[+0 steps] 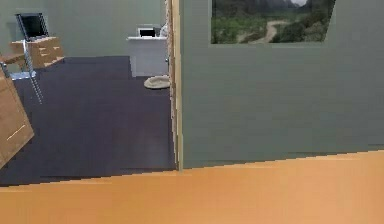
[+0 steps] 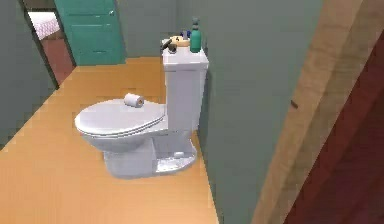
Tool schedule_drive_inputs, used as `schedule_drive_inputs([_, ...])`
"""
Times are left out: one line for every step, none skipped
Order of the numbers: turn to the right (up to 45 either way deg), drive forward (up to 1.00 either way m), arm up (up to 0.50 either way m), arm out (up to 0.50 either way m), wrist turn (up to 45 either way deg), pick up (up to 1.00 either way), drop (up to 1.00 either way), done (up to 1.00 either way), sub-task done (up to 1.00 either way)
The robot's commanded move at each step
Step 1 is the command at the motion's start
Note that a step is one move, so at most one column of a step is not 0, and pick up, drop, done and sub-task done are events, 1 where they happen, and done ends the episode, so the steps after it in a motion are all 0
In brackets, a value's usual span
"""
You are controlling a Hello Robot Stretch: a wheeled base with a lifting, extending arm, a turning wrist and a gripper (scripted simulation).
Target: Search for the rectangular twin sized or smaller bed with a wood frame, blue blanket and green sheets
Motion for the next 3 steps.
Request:
schedule_drive_inputs([36.0,0.00,0.00,0.00,0.0,0.00,0.00,0.00,0.00])
schedule_drive_inputs([0.0,1.00,0.00,0.00,0.0,0.00,0.00,0.00,0.00])
schedule_drive_inputs([0.0,0.70,0.00,0.00,0.0,0.00,0.00,0.00,0.00])
